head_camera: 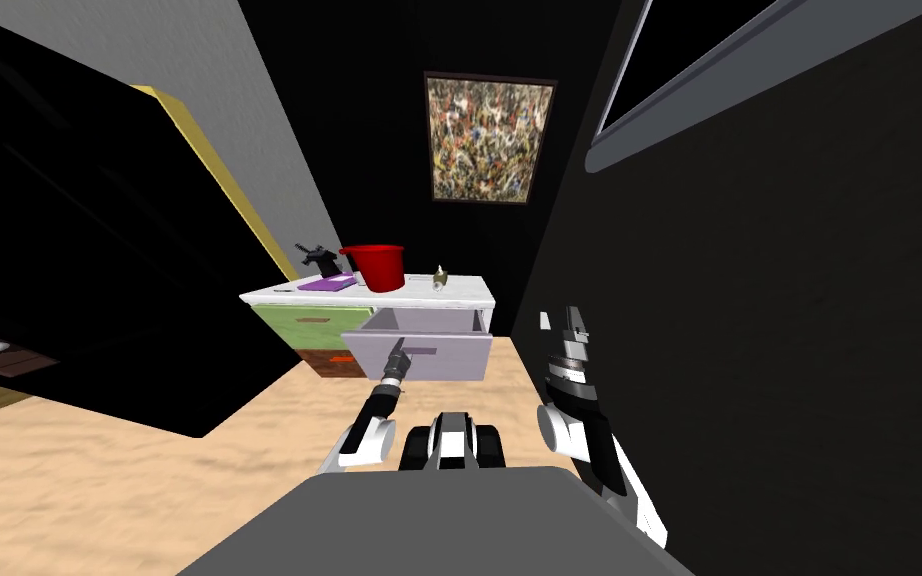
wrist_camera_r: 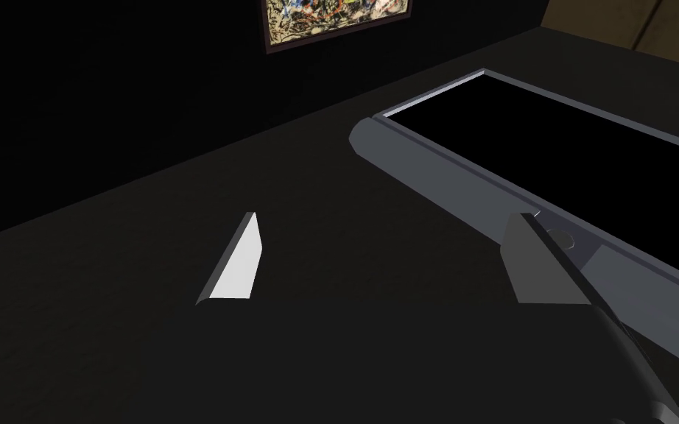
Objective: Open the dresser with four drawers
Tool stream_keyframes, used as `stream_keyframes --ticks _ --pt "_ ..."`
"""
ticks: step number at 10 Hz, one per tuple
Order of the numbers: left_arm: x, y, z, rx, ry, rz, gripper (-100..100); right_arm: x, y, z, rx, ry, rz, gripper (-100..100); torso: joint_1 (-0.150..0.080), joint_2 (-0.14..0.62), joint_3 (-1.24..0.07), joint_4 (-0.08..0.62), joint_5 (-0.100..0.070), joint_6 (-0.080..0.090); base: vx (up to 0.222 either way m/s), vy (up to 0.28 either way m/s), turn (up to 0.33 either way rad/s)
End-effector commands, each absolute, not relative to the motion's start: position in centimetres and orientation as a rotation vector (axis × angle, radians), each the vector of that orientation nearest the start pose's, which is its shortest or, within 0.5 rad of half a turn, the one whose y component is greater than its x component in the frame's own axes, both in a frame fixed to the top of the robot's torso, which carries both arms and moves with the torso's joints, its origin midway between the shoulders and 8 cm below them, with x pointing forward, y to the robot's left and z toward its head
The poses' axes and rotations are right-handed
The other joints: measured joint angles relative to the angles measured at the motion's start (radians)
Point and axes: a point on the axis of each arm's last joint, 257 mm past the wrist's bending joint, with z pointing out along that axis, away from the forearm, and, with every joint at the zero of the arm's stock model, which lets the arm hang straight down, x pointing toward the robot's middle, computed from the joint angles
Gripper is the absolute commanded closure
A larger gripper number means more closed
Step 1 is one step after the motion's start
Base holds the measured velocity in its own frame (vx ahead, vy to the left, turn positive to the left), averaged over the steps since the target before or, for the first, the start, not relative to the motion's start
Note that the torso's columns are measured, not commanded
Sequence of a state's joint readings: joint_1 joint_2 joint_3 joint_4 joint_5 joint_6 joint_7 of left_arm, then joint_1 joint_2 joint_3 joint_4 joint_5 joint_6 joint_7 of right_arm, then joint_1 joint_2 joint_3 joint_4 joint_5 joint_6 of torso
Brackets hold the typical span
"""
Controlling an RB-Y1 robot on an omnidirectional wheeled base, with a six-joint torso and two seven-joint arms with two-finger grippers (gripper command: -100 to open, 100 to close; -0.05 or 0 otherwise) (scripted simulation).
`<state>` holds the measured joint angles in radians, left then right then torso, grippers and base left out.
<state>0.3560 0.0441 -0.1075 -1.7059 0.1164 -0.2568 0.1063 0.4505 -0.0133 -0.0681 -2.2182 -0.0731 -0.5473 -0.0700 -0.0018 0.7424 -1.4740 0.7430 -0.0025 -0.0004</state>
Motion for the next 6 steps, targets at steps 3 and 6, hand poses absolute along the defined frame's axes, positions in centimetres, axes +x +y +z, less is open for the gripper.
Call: stream_keyframes --ticks 3,6 --pt "43.79 23.84 -26.3 -1.329 1.059 -1.348 0 34.58 -30.65 2.39 0.686 0.528 1.368 0 0.001 -0.003 -0.001 -0.003 0.002 0.0 0.0 0.0 0.0" --pt "43.75 23.86 -26.45 -1.332 1.062 -1.346 0 34.58 -30.65 2.39 0.686 0.528 1.368 0 0.001 -0.004 -0.002 -0.005 0.002 0.0 0.0 0.0 0.0"
